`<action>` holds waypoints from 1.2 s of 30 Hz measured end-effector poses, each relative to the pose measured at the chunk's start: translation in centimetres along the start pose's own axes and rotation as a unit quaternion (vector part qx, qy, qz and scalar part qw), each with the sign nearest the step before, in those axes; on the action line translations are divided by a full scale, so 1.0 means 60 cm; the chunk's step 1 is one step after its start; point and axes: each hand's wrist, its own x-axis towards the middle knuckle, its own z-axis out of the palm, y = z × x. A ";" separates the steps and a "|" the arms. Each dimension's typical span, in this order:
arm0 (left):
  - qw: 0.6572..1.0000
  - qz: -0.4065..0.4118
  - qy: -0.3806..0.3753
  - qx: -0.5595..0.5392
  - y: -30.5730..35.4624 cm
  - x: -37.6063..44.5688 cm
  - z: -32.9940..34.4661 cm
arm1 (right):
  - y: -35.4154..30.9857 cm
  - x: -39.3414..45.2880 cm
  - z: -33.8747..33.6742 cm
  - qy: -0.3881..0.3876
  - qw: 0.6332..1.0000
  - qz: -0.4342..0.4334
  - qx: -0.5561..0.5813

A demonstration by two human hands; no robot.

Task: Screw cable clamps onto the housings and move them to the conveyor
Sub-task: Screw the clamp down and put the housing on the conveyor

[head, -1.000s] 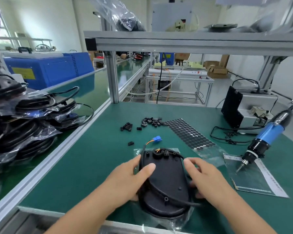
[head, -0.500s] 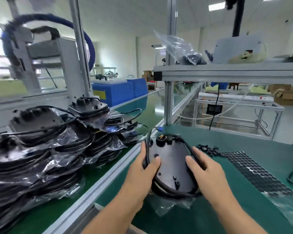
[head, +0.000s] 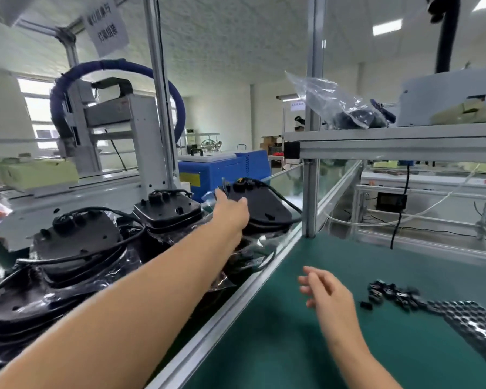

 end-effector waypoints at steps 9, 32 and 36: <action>0.813 -0.043 0.004 0.580 0.017 0.168 0.048 | 0.081 0.024 -0.016 -0.023 0.997 0.019 -0.067; 0.811 -0.041 0.017 0.583 0.001 0.159 0.056 | 0.070 0.025 -0.021 0.004 0.999 0.040 -0.022; 0.676 0.107 -0.086 0.724 -0.007 0.136 0.077 | 0.070 0.024 -0.019 0.004 0.999 0.043 -0.022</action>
